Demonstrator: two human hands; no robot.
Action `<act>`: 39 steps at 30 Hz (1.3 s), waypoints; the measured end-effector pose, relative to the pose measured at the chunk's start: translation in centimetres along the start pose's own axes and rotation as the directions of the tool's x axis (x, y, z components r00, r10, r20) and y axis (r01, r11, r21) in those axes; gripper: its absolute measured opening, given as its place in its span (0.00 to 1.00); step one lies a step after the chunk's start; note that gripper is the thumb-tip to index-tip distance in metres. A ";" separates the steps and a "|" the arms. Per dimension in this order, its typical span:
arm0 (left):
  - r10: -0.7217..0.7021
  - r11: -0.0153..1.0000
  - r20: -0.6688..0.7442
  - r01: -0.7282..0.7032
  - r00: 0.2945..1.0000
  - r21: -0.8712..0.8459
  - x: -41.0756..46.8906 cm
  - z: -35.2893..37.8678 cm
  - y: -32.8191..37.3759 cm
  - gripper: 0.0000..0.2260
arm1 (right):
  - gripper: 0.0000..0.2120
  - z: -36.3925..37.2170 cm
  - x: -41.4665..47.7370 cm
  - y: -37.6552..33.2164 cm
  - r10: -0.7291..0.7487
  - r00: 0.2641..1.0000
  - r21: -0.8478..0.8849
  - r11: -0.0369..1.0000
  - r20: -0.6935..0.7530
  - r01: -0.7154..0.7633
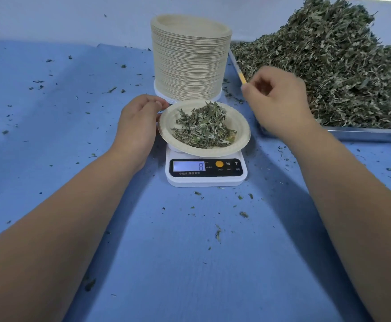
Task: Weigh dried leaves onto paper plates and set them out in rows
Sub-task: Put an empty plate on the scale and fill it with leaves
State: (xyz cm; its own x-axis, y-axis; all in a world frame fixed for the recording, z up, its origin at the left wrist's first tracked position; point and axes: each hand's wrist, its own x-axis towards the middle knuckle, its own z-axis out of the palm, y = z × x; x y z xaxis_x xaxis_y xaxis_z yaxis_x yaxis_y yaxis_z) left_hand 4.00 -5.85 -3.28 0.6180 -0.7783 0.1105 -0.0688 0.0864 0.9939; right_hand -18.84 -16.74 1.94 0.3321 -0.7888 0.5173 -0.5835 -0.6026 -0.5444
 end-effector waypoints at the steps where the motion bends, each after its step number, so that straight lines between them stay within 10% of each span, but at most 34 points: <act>1: -0.001 1.000 0.000 0.001 1.000 0.000 0.0 0.0 0.0 0.11 | 0.07 -0.3 0.1 -1.1 -0.045 0.996 0.041 0.998 0.080 0.041; 9: 0.006 1.000 0.009 -0.006 1.000 0.011 -0.2 0.0 0.2 0.10 | 0.23 -1.2 -0.6 -5.6 -0.118 0.817 -0.061 0.981 0.564 0.184; 15: 0.006 1.000 0.013 -0.006 1.000 0.015 -0.3 0.0 0.3 0.10 | 0.03 -0.6 -0.9 -5.7 -0.148 0.886 0.030 0.988 0.440 0.150; 39: -0.003 1.000 0.014 0.003 1.000 0.008 0.1 0.0 -0.1 0.10 | 0.04 1.1 -1.0 -4.8 -0.060 0.997 0.309 0.948 -0.048 0.072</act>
State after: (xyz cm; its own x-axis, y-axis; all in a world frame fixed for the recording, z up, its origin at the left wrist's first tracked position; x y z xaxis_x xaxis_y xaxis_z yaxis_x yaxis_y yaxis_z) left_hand 4.13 -5.93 -3.35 0.6071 -0.7873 0.1077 -0.0734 0.0795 0.9941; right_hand -15.60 -13.20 3.32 0.3309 -0.7442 0.5802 -0.3001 -0.6659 -0.6830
